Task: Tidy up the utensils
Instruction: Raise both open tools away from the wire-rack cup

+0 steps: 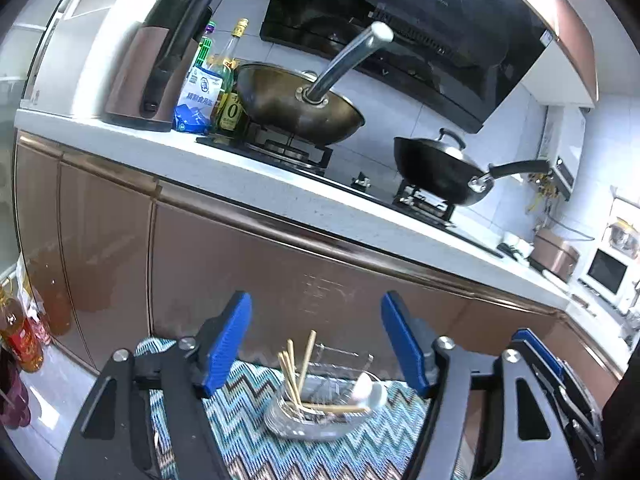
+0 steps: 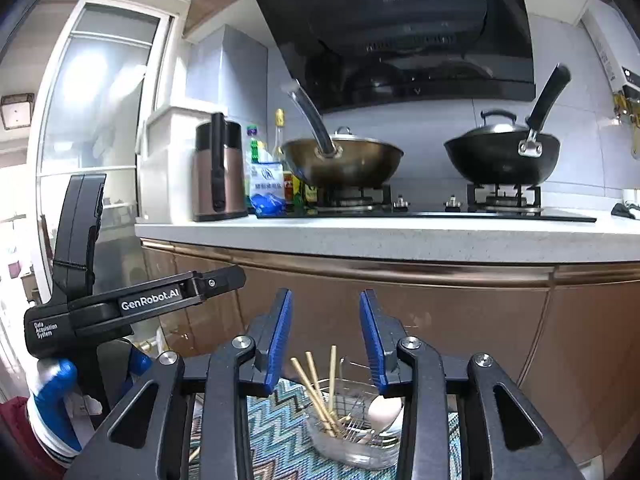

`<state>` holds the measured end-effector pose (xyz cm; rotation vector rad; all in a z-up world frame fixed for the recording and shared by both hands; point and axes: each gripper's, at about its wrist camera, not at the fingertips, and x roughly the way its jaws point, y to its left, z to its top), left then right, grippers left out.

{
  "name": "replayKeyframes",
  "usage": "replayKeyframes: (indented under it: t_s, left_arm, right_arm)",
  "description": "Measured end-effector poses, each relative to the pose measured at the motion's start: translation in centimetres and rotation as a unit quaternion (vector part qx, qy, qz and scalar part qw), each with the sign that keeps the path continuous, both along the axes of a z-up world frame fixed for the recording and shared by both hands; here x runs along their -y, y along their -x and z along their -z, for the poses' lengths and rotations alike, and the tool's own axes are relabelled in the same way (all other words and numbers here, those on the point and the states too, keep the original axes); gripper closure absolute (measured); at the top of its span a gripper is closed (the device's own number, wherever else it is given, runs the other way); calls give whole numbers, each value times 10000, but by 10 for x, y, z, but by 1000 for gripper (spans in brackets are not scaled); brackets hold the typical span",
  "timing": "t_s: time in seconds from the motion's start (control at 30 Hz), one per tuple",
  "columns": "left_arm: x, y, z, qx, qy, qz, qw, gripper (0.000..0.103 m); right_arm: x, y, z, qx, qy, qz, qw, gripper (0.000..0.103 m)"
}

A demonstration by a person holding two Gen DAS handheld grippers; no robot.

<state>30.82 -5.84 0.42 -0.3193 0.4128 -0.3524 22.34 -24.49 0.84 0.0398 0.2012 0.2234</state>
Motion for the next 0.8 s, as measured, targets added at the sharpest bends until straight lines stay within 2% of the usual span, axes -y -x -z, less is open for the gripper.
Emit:
replayKeyframes:
  t_s: [0.1,0.23,0.47,0.8]
  left_arm:
    - [-9,17,-5,-140,128,110,9998,33]
    - [-19,39,-10,-191,106,119,9997,33]
    - [-43,83,-18,69,69,-245,9997,33]
    - [-77,140,-29,527,-61,-897,9946,33]
  right_arm:
    - [-4,19,-6,39,-8,-17,10000,62]
    - [-9,47,-11,95,-8,-49,9999,57]
    - [-11,89,-17,192,-64,-69,9998,48]
    - [-3,138,-17,215,-213,99,9995,45]
